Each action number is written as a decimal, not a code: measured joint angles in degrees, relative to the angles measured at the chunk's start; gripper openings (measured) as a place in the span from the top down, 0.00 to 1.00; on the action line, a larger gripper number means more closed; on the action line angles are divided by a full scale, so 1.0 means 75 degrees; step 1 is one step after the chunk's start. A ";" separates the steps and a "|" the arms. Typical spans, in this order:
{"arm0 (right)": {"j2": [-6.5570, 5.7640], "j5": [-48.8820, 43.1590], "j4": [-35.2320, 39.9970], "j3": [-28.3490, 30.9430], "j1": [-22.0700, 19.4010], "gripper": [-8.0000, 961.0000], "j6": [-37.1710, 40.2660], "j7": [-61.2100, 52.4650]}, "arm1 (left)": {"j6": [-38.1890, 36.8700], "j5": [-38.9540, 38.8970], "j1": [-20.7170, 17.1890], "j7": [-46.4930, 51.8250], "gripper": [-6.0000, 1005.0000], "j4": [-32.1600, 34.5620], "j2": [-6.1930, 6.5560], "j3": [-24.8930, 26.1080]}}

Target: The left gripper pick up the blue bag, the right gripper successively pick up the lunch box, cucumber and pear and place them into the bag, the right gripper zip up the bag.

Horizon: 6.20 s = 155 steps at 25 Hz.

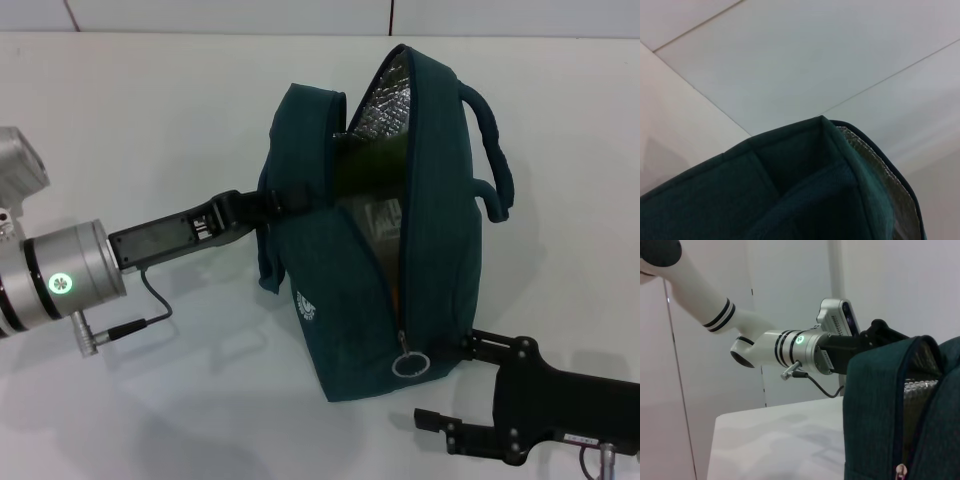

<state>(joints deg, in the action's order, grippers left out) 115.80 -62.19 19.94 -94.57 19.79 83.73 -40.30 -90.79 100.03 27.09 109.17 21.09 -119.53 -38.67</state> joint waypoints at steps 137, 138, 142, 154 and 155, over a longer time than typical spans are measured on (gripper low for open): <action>-0.0006 0.2877 0.0611 -0.2753 0.0055 0.64 -0.1602 -0.0392 | -0.0118 0.0017 -0.0073 -0.0059 0.93 0.0013 0.0011 -0.0070; -0.0007 0.2877 0.0610 -0.2754 0.0055 0.64 -0.1602 -0.0392 | -0.0118 0.0016 -0.0073 -0.0060 0.93 0.0013 0.0011 -0.0070; -0.0006 0.2888 0.0610 -0.2711 0.0055 0.65 -0.1602 -0.0388 | -0.0118 0.0013 -0.0073 -0.0059 0.93 0.0012 0.0011 -0.0070; -0.0007 0.3052 0.0598 -0.2646 0.0032 0.91 -0.1602 -0.0290 | -0.0118 -0.0002 -0.0029 -0.0060 0.93 0.0012 0.0011 -0.0070; -0.0006 0.3053 0.0599 -0.2647 0.0032 0.95 -0.1602 -0.0289 | -0.0118 -0.0002 -0.0028 -0.0060 0.93 0.0012 0.0011 -0.0070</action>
<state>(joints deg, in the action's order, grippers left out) 115.75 -39.29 24.43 -114.42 20.03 71.71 -42.47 -91.67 100.01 26.87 108.72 21.18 -119.44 -39.20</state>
